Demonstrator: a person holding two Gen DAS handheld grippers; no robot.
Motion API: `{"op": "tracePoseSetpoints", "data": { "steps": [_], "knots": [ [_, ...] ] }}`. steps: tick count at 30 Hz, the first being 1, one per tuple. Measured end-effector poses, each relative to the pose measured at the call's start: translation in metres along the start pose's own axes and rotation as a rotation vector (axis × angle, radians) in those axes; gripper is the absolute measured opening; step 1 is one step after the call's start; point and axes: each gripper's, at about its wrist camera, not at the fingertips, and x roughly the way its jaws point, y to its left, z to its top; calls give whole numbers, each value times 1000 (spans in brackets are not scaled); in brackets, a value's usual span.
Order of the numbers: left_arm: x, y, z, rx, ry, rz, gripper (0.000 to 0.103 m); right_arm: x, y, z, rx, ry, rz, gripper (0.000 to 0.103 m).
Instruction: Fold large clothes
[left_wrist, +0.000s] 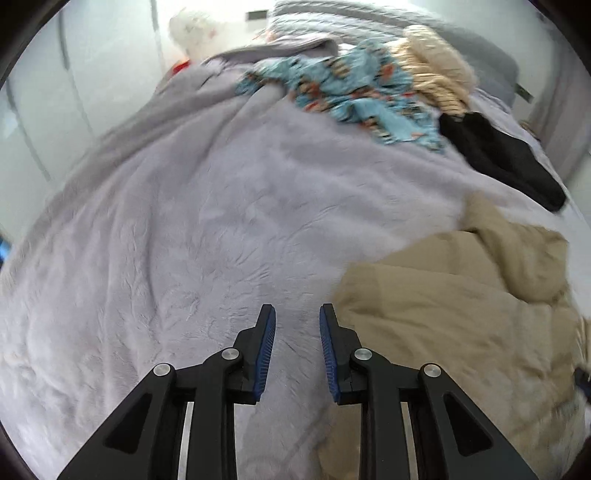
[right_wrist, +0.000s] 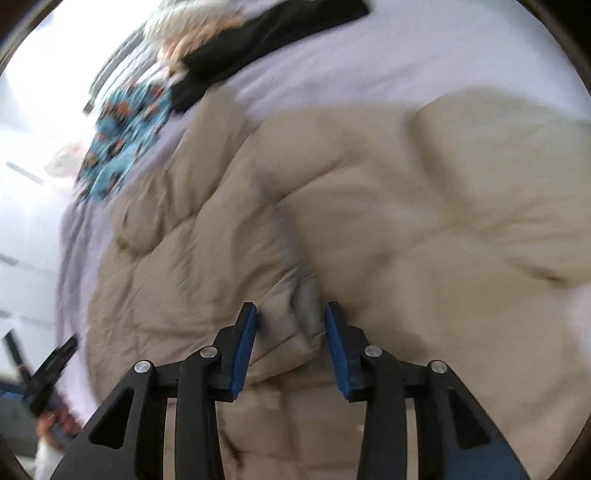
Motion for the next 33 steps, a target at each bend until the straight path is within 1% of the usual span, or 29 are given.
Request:
{"op": "tracePoseSetpoints", "data": {
  "steps": [1, 2, 3, 5, 7, 9, 10, 11, 13, 14, 15, 17, 18, 19, 21, 23, 24, 27, 29, 33],
  "knots": [
    [-9, -8, -1, 27, -6, -27, 27, -11, -4, 2, 12, -38, -9, 42],
    [-13, -11, -5, 38, -8, -42, 27, -18, -4, 4, 13, -61, 4, 40],
    [-16, -19, -7, 57, -6, -63, 27, -23, -4, 5, 1, -70, 19, 29],
    [-10, -36, -17, 96, 17, -74, 27, -22, 15, 10, -93, -58, 73, 15],
    [5, -48, -29, 118, 64, -38, 27, -11, 36, 11, -175, -33, 105, 15],
    [24, -52, -38, 100, 100, -24, 27, 0, 47, 12, -229, -21, 124, 15],
    [31, -51, -41, 96, 107, -13, 27, 11, 56, 19, -253, -14, 132, 15],
    [39, -50, -44, 93, 113, 1, 27, 19, 61, 24, -262, -6, 131, 15],
    [45, -48, -50, 97, 100, 3, 27, 45, 55, 30, -272, 7, 78, 15],
    [47, -48, -52, 96, 97, 2, 27, 56, 46, 29, -253, 20, 57, 9],
    [49, -47, -52, 89, 95, -1, 27, 64, 34, 28, -226, 34, 66, 1],
    [49, -48, -51, 95, 96, 3, 27, 68, 16, 28, -172, 37, 113, 0],
    [49, -47, -54, 100, 96, 5, 27, 65, 11, 29, -156, 37, 123, 0],
    [48, -47, -54, 104, 98, 11, 27, 59, 8, 29, -152, 30, 108, 0],
    [44, -48, -52, 107, 107, 29, 27, 48, 1, 29, -163, 9, 41, 0],
    [32, -50, -50, 109, 111, 49, 27, 34, -12, 32, -124, 14, 47, 0],
    [20, -53, -50, 118, 107, 51, 27, 27, -18, 32, -105, 15, 53, 4],
    [-5, -66, -51, 150, 91, 34, 27, 5, -34, 26, -67, 34, 67, 4],
    [-18, -79, -54, 173, 93, 21, 27, -7, -49, 16, -30, 52, 82, 4],
    [-31, -106, -64, 187, 127, -34, 27, -20, -73, -8, 72, 110, 119, 6]
  ]
}}
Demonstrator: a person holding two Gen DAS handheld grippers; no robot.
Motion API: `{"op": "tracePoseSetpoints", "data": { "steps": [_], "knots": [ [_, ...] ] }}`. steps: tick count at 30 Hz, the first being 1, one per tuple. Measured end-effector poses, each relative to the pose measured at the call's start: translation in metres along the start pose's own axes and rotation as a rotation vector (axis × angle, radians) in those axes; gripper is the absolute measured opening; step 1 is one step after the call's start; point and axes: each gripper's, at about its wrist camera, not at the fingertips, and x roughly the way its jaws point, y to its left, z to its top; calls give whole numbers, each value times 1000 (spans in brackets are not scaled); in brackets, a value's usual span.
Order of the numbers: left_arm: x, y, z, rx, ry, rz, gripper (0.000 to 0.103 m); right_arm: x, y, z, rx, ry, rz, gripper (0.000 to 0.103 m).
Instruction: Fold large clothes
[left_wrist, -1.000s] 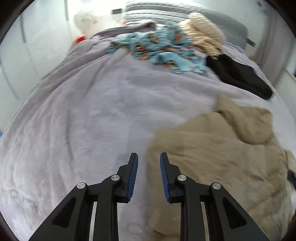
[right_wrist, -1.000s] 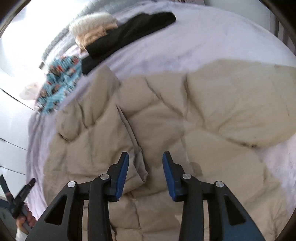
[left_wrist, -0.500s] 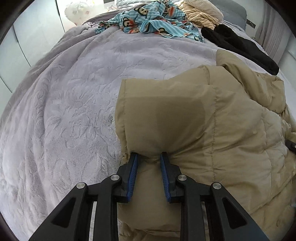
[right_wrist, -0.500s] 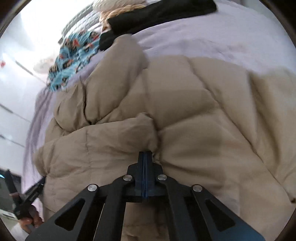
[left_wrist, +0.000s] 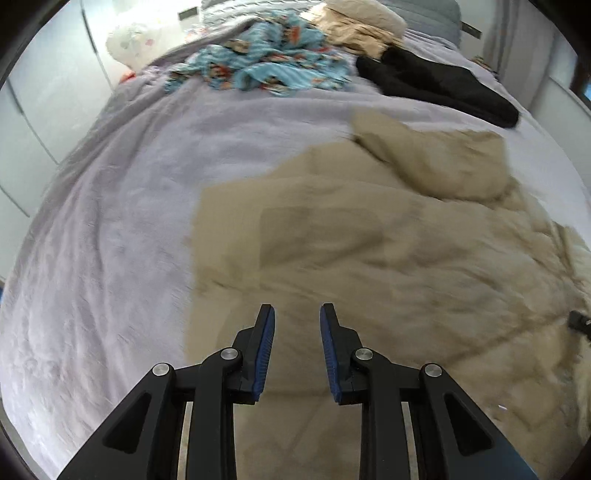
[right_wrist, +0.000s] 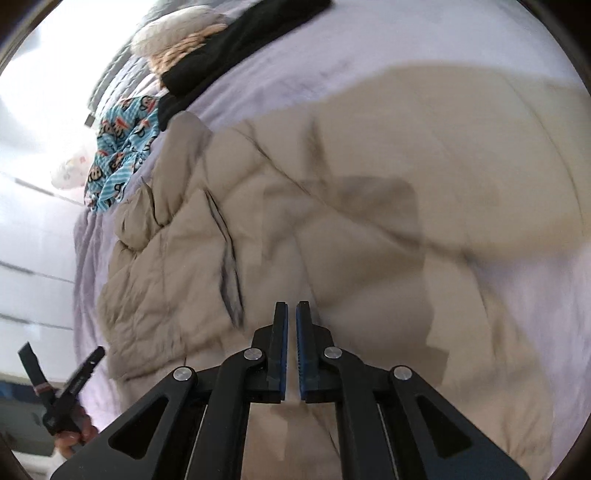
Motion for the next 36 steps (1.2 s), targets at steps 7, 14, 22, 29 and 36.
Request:
{"op": "tracePoseSetpoints", "data": {
  "steps": [7, 14, 22, 29, 36],
  "knots": [
    [-22, -58, -18, 41, -30, -67, 103, -25, -36, -30, 77, 28, 33, 19],
    [-20, -112, -23, 131, 21, -89, 103, -54, -72, -31, 131, -20, 47, 57],
    [-17, -166, -30, 166, 71, -104, 103, -107, -158, -4, 308, -181, 57, 86],
    [-16, -205, -29, 185, 79, -131, 103, -131, -224, 12, 455, -229, 72, 103],
    [-11, -230, -24, 164, 96, -154, 103, -144, -285, 38, 580, -295, 99, 103]
  ]
}}
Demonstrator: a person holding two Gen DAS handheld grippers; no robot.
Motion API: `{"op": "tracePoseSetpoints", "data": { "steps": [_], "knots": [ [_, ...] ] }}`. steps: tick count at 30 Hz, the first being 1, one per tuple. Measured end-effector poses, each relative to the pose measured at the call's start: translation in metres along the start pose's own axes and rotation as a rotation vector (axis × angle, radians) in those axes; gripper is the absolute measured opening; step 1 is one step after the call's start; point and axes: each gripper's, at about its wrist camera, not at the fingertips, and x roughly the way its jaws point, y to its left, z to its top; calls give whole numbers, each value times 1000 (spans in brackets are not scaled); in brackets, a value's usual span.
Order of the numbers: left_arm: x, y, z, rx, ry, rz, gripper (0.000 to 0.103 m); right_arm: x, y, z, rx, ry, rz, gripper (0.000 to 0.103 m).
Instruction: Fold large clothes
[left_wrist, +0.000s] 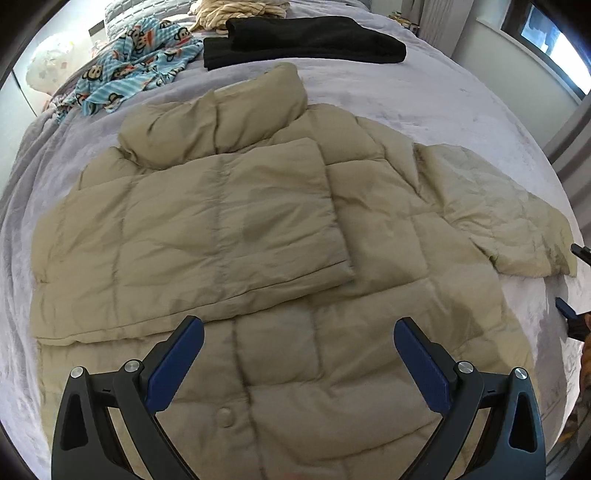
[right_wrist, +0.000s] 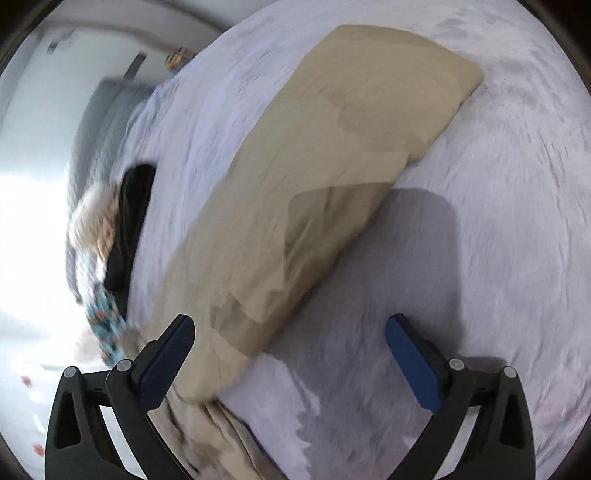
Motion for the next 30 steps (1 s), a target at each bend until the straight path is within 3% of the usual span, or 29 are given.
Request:
{"op": "tracePoseSetpoints", "data": {
  "steps": [3, 10, 11, 12, 13, 14, 15, 20, 24, 30],
  "knots": [
    [6, -4, 1, 0, 35, -52, 103, 1, -17, 27, 95, -25, 82, 103],
    [-4, -11, 5, 3, -1, -44, 103, 15, -30, 76, 255, -21, 212, 102],
    [-7, -10, 6, 2, -11, -39, 103, 17, -32, 80, 275, -15, 218, 95],
    [-9, -8, 7, 0, -18, -37, 103, 20, -32, 82, 291, -4, 224, 68],
    [-11, -6, 8, -3, -25, -33, 103, 25, -30, 81, 301, 13, 223, 50],
    [-14, -2, 10, -9, -33, -27, 103, 30, -26, 81, 309, 32, 226, 20],
    [-16, 1, 11, -15, -42, -20, 103, 33, -21, 82, 311, 38, 240, 8],
    [-32, 28, 18, -52, -103, 34, 103, 28, 27, 73, 169, 12, 264, 7],
    [-37, 59, 22, -96, -122, 74, 103, 20, 106, 54, -87, 35, 280, 7],
    [-42, 105, 18, -162, -140, 119, 103, 47, 247, -28, -518, 116, 293, 8]
  ]
}}
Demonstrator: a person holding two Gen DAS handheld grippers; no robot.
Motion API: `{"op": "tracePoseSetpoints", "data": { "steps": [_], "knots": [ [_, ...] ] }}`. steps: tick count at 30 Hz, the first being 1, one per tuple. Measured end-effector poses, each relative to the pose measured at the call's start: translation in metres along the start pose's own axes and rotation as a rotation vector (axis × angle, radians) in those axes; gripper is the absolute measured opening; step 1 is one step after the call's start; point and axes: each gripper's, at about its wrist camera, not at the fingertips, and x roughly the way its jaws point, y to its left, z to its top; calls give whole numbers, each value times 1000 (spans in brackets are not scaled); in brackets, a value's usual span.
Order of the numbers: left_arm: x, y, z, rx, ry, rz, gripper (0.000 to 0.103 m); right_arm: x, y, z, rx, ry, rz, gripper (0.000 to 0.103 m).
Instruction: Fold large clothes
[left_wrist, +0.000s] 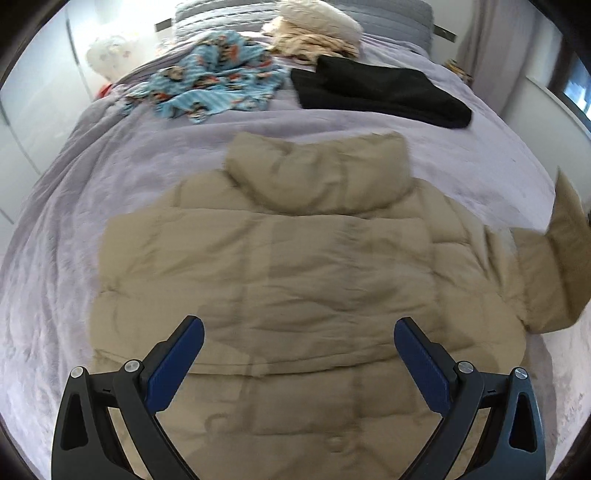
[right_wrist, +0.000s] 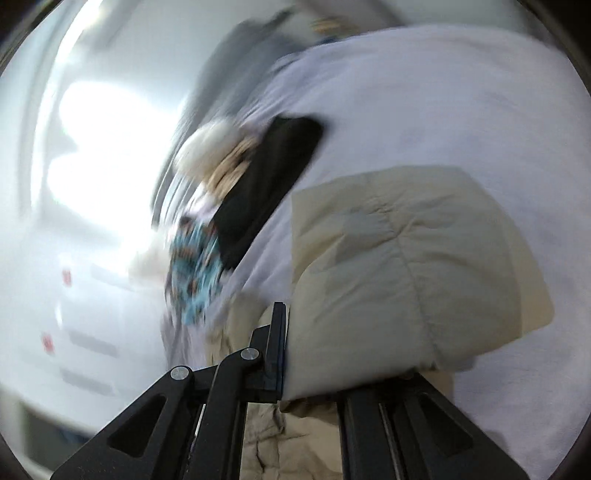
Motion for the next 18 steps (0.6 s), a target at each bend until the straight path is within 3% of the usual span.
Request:
{"op": "tracePoseSetpoints", "data": {
  "steps": [4, 8, 14, 18],
  "knots": [
    [3, 34, -3, -33, -10, 47, 103, 61, 91, -50, -292, 102, -2, 8],
    [8, 67, -8, -81, -3, 71, 103, 127, 139, -120, -456, 245, -18, 8],
    [19, 103, -14, -103, 0, 103, 103, 188, 127, -196, -509, 376, -134, 8],
    [32, 105, -15, -103, 24, 83, 103, 205, 102, -207, -432, 419, -194, 8]
  ]
}}
